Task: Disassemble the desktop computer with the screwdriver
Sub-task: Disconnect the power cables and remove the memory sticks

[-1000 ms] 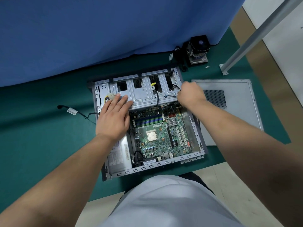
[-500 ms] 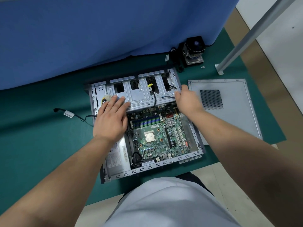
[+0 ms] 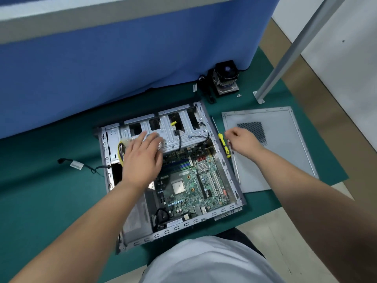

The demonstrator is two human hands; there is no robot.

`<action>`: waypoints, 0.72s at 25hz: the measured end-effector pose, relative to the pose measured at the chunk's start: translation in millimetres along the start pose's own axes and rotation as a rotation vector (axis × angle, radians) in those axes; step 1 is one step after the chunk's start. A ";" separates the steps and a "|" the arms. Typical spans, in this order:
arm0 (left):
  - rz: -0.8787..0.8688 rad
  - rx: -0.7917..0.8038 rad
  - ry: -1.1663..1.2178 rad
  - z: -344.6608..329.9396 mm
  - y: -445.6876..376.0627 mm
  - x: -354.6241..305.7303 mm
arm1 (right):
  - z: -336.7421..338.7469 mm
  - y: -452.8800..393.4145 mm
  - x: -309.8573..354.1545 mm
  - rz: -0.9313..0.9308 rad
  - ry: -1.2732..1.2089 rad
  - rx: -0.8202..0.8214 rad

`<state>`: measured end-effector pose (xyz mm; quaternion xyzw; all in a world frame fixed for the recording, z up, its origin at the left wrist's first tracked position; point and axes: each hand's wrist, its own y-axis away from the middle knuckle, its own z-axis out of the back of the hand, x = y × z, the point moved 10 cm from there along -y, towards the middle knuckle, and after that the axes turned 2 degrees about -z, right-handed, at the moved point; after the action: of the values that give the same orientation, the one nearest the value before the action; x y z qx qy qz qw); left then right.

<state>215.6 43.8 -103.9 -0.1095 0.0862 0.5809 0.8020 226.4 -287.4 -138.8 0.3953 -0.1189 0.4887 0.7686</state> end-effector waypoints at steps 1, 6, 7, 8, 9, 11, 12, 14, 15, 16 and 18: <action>0.020 0.037 0.031 -6.5 -11.6 -5.9 | 4.0 -5.3 -8.7 -0.011 0.053 -0.005; 0.144 0.120 0.073 -35.8 -43.8 -8.4 | -22.5 -32.0 -36.6 -0.009 0.229 0.090; 0.154 0.111 0.073 -37.1 -43.7 -7.8 | -33.8 -36.9 -38.3 0.002 0.266 0.124; 0.156 0.103 0.068 -38.4 -43.7 -8.4 | -42.2 -43.6 -40.1 0.003 0.309 0.145; 0.152 0.097 0.056 -39.2 -42.8 -9.4 | -48.1 -48.4 -42.0 -0.009 0.350 0.149; 0.152 0.095 0.023 -40.0 -41.8 -7.4 | -56.6 -53.2 -43.0 -0.050 0.375 0.138; 0.152 0.097 0.014 -40.5 -42.4 -5.5 | -59.2 -55.1 -41.7 -0.053 0.376 0.126; 0.143 0.100 0.004 -42.2 -43.8 -6.2 | -61.2 -58.9 -40.3 -0.042 0.389 0.106; 0.141 0.098 -0.005 -42.3 -43.5 -6.5 | -61.9 -60.6 -39.2 -0.031 0.387 0.108; 0.141 0.095 -0.006 -42.6 -43.2 -7.4 | -60.6 -63.6 -38.7 -0.029 0.368 0.112; 0.142 0.099 0.000 -41.3 -43.5 -8.4 | -52.1 -68.2 -39.9 -0.081 0.203 0.102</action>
<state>253.8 11.7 -138.1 -0.0632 0.1226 0.6314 0.7631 253.7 -290.2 -229.4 0.3869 0.0007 0.5002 0.7747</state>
